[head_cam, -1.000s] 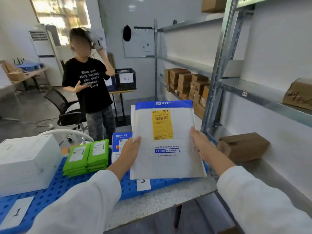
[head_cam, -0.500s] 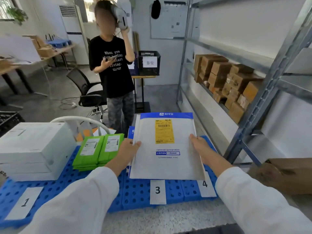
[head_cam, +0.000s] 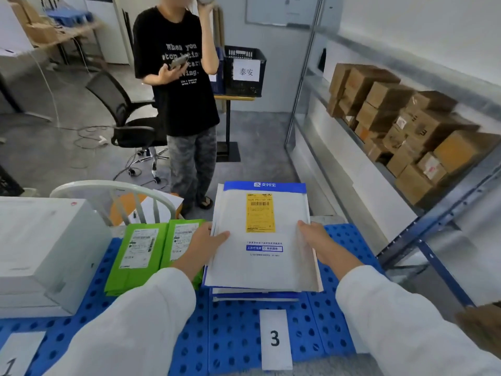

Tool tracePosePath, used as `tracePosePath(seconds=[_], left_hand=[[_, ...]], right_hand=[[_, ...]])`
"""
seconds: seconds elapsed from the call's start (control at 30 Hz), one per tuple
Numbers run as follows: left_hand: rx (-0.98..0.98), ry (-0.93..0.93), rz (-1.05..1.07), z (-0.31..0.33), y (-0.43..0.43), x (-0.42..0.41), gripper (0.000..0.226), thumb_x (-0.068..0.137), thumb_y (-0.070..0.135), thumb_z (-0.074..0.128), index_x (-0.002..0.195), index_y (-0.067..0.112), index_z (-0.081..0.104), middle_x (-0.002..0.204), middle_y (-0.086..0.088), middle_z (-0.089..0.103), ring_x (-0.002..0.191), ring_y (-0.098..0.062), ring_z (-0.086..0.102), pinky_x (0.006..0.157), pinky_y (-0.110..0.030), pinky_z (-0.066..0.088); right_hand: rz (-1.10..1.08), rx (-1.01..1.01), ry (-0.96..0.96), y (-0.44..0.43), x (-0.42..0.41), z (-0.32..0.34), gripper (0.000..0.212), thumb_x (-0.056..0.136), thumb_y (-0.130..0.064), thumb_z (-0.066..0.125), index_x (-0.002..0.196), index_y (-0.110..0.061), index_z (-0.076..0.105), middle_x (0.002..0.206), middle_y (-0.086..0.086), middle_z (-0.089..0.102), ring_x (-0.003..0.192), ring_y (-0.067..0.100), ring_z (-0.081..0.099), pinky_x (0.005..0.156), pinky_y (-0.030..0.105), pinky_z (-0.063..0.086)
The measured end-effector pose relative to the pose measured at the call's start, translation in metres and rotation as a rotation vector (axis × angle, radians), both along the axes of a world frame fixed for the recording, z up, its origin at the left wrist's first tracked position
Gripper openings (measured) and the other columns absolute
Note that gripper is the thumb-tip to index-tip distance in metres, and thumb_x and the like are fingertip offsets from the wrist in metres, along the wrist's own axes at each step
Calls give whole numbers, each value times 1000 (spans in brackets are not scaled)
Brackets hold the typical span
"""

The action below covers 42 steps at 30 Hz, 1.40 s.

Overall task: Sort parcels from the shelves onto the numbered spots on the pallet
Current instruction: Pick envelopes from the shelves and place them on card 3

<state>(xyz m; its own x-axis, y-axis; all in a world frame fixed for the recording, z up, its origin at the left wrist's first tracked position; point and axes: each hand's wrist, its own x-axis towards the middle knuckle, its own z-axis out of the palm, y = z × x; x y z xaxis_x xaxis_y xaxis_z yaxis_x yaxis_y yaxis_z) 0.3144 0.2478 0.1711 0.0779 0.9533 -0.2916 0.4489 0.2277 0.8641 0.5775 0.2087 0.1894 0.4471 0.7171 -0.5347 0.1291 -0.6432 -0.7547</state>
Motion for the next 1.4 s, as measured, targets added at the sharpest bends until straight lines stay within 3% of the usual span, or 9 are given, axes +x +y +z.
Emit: tracePosePath(seconds=[0.2, 0.43, 0.6, 0.83, 0.93, 1.07, 1.17, 1.27, 1.4], left_hand=[[-70, 18, 16, -32, 18, 4, 44, 88, 21, 66, 127, 10, 47, 114, -6, 59, 110, -27, 57, 88, -37, 48], [-90, 154, 1, -63, 33, 10, 52, 85, 17, 69, 129, 6, 45, 122, -11, 58, 111, -26, 56, 93, -37, 47], [-192, 320, -126, -80, 38, 10, 90, 73, 33, 80, 141, 8, 28, 138, -9, 40, 128, -25, 41, 107, -41, 38], [-207, 552, -199, -86, 43, 20, 115, 72, 43, 79, 150, 5, 3, 152, -12, 15, 142, -27, 19, 117, -40, 24], [5, 543, -203, -81, 43, 21, 92, 80, 34, 73, 147, 9, 15, 148, -10, 14, 139, -26, 15, 115, -37, 21], [349, 360, -274, -63, 52, 25, 59, 87, 17, 64, 140, 10, 36, 145, -6, 32, 136, -20, 26, 114, -32, 23], [483, 414, -560, -48, 55, 41, 57, 89, 19, 61, 141, 10, 39, 149, -4, 32, 142, -20, 22, 119, -34, 17], [636, 488, -784, -30, 54, 65, 60, 88, 22, 62, 142, 6, 39, 151, -7, 32, 144, -25, 23, 118, -34, 17], [695, 484, -826, 5, 47, 108, 64, 88, 28, 62, 142, 3, 38, 148, -10, 35, 140, -26, 28, 115, -32, 20]], right_hand=[[55, -3, 12, 18, -4, -31, 45, 88, -21, 61, 129, -13, 45, 120, 6, 61, 103, 24, 61, 86, 37, 53], [103, -104, -14, 37, 2, -68, 53, 82, -20, 64, 129, -13, 43, 118, 6, 60, 103, 24, 61, 88, 39, 54], [151, -172, -42, 49, 0, -85, 46, 87, -11, 60, 128, -9, 38, 116, 8, 56, 94, 21, 58, 65, 28, 47], [150, -164, -98, 56, 4, -103, 51, 84, -5, 60, 130, -8, 38, 116, 10, 57, 99, 24, 58, 82, 35, 51], [203, -174, -165, 53, 5, -97, 53, 82, -11, 63, 129, -8, 38, 124, 11, 52, 107, 26, 56, 90, 39, 51], [428, -139, -514, 40, 13, -76, 46, 89, -22, 56, 130, -5, 41, 129, 12, 42, 123, 30, 40, 97, 40, 44], [522, -85, -583, 20, 22, -57, 56, 93, -29, 55, 140, -6, 36, 142, 11, 36, 135, 29, 31, 107, 40, 36], [492, -25, -634, -5, 33, -33, 58, 93, -35, 58, 139, -7, 38, 144, 8, 37, 130, 25, 41, 103, 37, 40], [487, -35, -745, -40, 51, -2, 71, 91, -41, 60, 146, -8, 30, 151, 9, 32, 138, 26, 32, 108, 35, 33]])
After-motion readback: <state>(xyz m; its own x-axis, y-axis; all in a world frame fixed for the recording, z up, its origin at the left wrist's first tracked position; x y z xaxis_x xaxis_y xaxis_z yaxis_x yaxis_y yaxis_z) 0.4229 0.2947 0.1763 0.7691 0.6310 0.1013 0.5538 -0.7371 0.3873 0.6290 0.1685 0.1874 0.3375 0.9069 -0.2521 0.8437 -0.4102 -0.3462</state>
